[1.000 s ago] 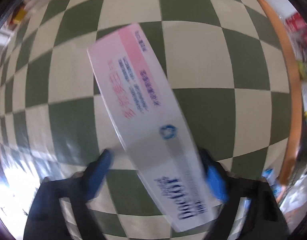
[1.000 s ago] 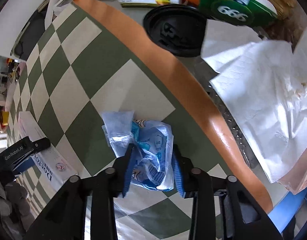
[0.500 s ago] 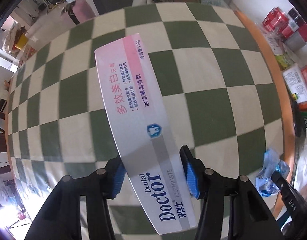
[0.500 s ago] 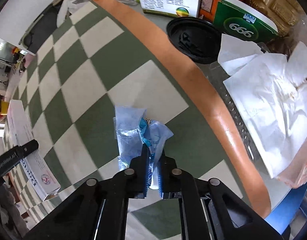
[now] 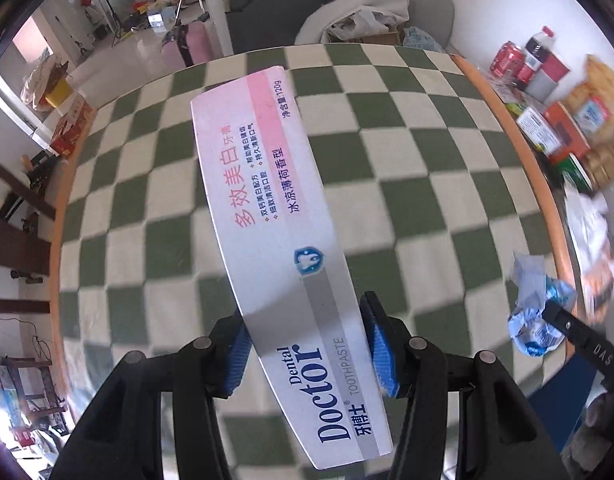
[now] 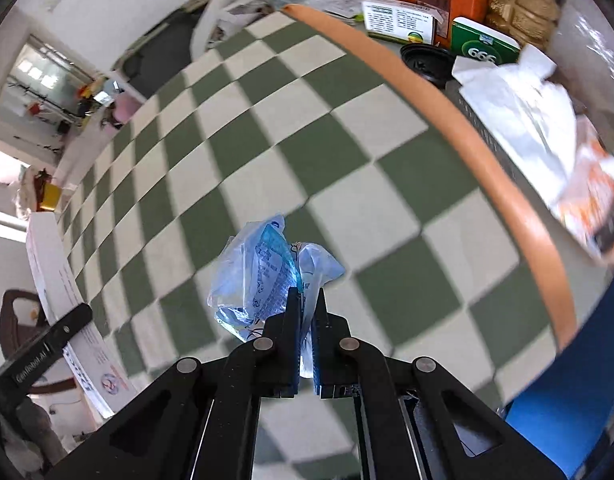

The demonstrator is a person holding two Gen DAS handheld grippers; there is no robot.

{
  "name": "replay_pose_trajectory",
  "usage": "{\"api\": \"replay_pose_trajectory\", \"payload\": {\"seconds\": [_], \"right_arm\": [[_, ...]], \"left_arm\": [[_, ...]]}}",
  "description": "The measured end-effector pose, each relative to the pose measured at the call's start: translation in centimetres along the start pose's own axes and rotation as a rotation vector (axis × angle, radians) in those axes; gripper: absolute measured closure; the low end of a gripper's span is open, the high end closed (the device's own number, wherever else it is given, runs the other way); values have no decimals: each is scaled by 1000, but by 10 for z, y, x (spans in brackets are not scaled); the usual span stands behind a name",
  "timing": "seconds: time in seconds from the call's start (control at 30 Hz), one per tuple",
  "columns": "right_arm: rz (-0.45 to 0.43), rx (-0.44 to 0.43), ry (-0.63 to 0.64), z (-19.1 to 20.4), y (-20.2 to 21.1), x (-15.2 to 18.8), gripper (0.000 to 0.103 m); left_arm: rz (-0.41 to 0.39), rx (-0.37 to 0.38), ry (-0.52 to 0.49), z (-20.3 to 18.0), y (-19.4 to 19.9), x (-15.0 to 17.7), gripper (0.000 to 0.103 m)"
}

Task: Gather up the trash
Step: 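Carry the wrapper and toothpaste box to the bin and release both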

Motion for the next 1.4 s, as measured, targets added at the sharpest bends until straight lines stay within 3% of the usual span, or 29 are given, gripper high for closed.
{"api": "replay_pose_trajectory", "payload": {"seconds": [0.23, 0.43, 0.63, 0.77, 1.03, 1.2, 1.4], "right_arm": [[-31, -28, 36, 0, 58, 129, 99], [15, -35, 71, 3, 76, 251, 99], [146, -21, 81, -14, 56, 351, 99], [238, 8, 97, -34, 29, 399, 99], [364, 68, 122, -83, -61, 458, 99], [430, 84, 96, -119, -148, 483, 99], [472, 86, 73, -155, -251, 506, 99]], "left_arm": [[-2, 45, 6, 38, 35, 110, 55], [56, 120, -12, 54, 42, 205, 55], [156, 194, 11, 52, 29, 287, 55], [222, 226, 52, 50, 12, 337, 55], [362, 311, 145, 22, -82, 415, 55], [426, 372, 234, 7, -179, 445, 55], [477, 371, 280, 5, -292, 470, 55]]}}
Point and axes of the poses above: each gripper's, at about its wrist camera, not at the fingertips, and y roughly against the way its jaws point, z to its left, x to its underside, the point moved 10 cm from there along -y, roughly the way its jaws point, and after that the axes turned 8 degrees about -y, right-handed, at the moved point
